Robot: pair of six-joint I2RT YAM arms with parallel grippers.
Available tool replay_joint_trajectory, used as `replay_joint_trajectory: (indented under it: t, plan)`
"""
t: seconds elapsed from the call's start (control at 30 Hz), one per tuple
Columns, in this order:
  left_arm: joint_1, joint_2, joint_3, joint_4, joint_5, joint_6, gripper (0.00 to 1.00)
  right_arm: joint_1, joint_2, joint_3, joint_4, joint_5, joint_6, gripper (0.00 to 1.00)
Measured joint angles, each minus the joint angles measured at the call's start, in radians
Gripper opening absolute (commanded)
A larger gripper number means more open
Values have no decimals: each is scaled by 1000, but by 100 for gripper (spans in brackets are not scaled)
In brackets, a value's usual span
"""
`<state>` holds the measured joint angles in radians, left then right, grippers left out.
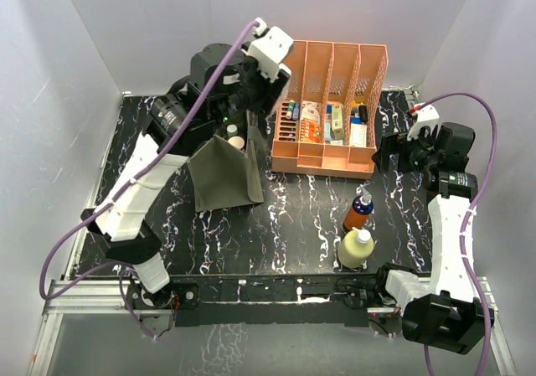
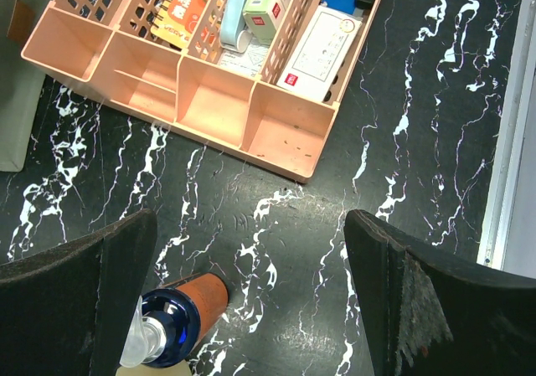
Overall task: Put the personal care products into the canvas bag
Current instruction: Place the care product in the canvas bag.
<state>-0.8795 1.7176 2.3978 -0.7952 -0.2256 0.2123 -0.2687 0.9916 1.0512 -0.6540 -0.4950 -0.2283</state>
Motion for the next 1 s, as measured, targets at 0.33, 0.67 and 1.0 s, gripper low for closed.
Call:
replay_joint_trajectory:
  t: [0.33, 0.67, 1.0]
  plan:
    - [217, -98, -24, -7, 8, -17, 0, 0, 2, 0, 0, -2, 0, 99]
    - [462, -246, -180, -3, 142, -109, 0, 0, 8, 0, 0, -14, 0, 99]
    - [564, -229, -334, 15, 283, -186, 0, 0, 11, 0, 0, -29, 0, 99]
